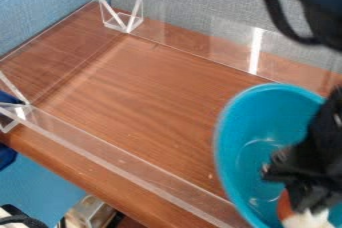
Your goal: Put the mushroom in the blue bowl
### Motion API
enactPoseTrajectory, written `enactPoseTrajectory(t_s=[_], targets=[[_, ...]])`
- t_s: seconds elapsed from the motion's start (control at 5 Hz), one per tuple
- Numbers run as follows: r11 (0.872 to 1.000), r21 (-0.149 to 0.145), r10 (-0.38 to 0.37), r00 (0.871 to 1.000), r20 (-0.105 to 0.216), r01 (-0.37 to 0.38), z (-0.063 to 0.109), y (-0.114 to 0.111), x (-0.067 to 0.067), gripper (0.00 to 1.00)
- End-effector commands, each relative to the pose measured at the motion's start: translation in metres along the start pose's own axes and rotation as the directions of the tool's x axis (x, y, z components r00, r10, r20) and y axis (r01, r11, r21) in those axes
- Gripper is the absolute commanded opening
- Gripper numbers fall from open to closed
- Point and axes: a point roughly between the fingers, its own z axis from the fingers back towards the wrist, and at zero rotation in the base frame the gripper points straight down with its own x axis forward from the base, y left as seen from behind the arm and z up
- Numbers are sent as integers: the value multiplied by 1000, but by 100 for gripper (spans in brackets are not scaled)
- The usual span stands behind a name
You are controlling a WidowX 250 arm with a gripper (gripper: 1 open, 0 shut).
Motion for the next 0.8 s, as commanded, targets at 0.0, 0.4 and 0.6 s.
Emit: enactPoseTrajectory(t_s=[0.0,0.4,0.6], targets=[[994,-41,106,994,20,-105,22,11,13,0],[956,-15,294,956,14,-294,39,11,16,0],[968,-20,250,968,13,-250,26,5,10,0]])
